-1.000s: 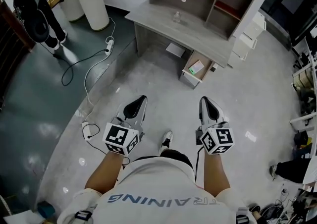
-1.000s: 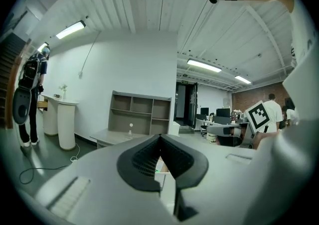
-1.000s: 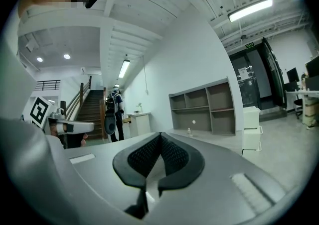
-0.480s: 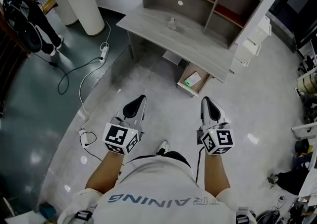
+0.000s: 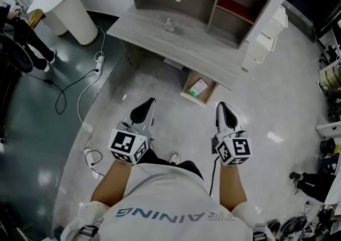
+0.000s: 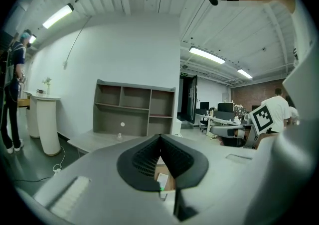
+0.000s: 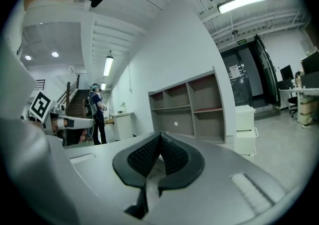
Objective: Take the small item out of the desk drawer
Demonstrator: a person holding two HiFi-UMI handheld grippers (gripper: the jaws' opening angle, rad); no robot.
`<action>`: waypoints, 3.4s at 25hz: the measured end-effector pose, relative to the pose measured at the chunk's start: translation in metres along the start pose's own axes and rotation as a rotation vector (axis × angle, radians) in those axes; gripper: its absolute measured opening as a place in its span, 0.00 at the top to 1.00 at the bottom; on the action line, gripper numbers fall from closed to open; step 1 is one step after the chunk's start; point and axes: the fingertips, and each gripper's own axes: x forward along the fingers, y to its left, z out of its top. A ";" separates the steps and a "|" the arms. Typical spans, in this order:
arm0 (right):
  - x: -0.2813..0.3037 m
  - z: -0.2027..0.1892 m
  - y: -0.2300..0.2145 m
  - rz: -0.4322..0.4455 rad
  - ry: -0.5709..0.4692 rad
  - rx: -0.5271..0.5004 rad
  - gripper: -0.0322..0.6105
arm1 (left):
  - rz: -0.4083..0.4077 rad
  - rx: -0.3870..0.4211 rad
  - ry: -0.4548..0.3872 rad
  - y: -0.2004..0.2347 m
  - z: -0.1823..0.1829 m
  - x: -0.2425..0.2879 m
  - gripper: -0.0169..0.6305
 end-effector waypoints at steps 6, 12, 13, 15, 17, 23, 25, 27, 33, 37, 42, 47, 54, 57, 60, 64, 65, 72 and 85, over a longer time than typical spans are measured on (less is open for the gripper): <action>0.009 -0.007 -0.039 -0.141 0.005 0.024 0.93 | -0.116 0.009 0.007 0.007 0.002 0.057 0.97; 0.044 -0.011 -0.058 -0.293 0.012 0.043 0.93 | -0.279 0.004 0.035 0.031 0.000 0.128 0.97; 0.052 -0.009 -0.058 -0.321 0.011 0.045 0.93 | -0.307 0.008 0.042 0.038 0.002 0.139 0.97; 0.071 -0.004 -0.055 -0.371 0.008 0.047 0.93 | -0.358 0.021 0.054 0.055 0.006 0.161 0.97; 0.090 0.000 -0.053 -0.418 0.007 0.050 0.93 | -0.405 0.042 0.058 0.072 0.012 0.182 0.97; 0.139 0.002 -0.038 -0.538 0.018 0.063 0.93 | -0.539 0.078 0.078 0.109 0.019 0.232 0.97; 0.143 0.000 -0.034 -0.569 0.026 0.068 0.93 | -0.574 0.081 0.086 0.112 0.018 0.240 0.97; 0.140 -0.004 -0.034 -0.600 0.039 0.075 0.93 | -0.605 0.081 0.090 0.109 0.016 0.246 0.97; 0.127 -0.019 -0.044 -0.664 0.055 0.111 0.93 | -0.653 0.076 0.112 0.096 0.008 0.259 0.97; 0.121 -0.029 -0.055 -0.672 0.052 0.137 0.93 | -0.658 0.087 0.129 0.082 0.003 0.263 0.97; 0.110 -0.035 -0.076 -0.663 0.065 0.161 0.93 | -0.642 0.094 0.152 0.060 -0.001 0.266 0.97; 0.115 -0.063 -0.093 -0.650 0.138 0.210 0.93 | -0.624 0.093 0.187 0.052 -0.011 0.272 0.97; 0.147 -0.143 -0.106 -0.603 0.288 0.331 0.66 | -0.587 0.093 0.237 0.059 -0.035 0.283 0.97; 0.158 -0.181 -0.109 -0.604 0.347 0.397 0.55 | -0.575 0.093 0.256 0.062 -0.047 0.284 0.97; 0.168 -0.221 -0.115 -0.615 0.389 0.483 0.48 | -0.569 0.093 0.274 0.063 -0.061 0.285 0.97; 0.180 -0.263 -0.131 -0.657 0.420 0.539 0.45 | -0.565 0.095 0.303 0.061 -0.079 0.289 0.97; 0.183 -0.273 -0.135 -0.666 0.431 0.547 0.44 | -0.561 0.096 0.306 0.061 -0.082 0.290 0.97; 0.209 -0.345 -0.159 -0.719 0.506 0.592 0.43 | -0.539 0.114 0.331 0.071 -0.108 0.300 0.97; 0.251 -0.442 -0.189 -0.761 0.620 0.658 0.36 | -0.500 0.094 0.404 0.100 -0.135 0.319 0.97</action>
